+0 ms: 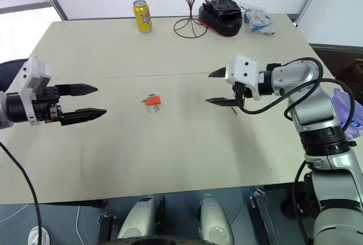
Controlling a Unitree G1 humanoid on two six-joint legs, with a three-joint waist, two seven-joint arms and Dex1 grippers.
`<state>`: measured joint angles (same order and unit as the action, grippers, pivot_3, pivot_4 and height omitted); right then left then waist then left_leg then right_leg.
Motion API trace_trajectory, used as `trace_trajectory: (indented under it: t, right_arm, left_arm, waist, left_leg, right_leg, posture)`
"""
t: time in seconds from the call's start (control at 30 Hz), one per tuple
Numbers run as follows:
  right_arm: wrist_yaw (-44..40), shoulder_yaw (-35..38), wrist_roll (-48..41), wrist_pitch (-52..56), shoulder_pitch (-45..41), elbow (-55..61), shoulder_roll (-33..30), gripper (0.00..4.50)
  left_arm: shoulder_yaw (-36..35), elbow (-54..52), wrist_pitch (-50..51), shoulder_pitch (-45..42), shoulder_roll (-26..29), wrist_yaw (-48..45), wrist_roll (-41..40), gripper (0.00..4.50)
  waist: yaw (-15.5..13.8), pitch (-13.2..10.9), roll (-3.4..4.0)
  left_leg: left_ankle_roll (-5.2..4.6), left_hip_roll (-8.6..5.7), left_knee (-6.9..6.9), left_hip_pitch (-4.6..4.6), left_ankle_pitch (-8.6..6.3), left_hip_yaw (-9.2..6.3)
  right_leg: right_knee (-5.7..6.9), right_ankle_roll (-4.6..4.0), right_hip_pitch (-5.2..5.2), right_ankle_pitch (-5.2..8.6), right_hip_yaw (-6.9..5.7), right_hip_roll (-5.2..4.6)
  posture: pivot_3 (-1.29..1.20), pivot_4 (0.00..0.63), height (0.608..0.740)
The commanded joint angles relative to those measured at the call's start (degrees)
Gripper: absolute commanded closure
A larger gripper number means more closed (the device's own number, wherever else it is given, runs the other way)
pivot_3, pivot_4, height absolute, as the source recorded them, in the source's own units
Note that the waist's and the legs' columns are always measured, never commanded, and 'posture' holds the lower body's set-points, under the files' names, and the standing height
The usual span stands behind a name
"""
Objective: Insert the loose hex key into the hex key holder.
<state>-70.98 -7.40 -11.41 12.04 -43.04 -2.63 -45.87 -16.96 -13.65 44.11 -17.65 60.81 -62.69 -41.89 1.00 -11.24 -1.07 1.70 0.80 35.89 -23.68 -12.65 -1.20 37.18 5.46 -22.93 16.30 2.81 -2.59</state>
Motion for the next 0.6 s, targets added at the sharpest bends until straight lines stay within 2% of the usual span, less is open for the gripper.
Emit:
trace_trajectory:
  t: [0.03, 0.6]
  right_arm:
    - [-0.2, 0.7, -0.4, -0.4, -2.2, 0.5, 0.5, 0.84]
    - [-0.4, 0.1, 1.0, -2.3, -3.5, -1.4, 1.4, 0.84]
  left_arm:
    - [-0.2, -0.5, -0.8, -0.6, 0.9, -1.1, 0.2, 0.04]
    - [0.0, -0.4, 0.0, -2.3, 0.2, -0.3, 0.1, 0.04]
  waist:
    - [0.0, 0.0, 0.00]
    - [0.0, 0.0, 0.00]
  left_leg:
    - [0.00, 0.00, 0.00, 0.00, 0.00, 0.00]
    - [0.00, -0.01, 0.04, -0.06, 0.00, 0.03]
  right_leg:
    - [0.00, 0.00, -0.01, 0.00, 0.00, 0.00]
    - [0.04, 0.13, -0.06, -0.07, 0.00, 0.03]
  posture:
    - [0.00, 0.150, 0.740]
    - [0.00, 0.150, 0.740]
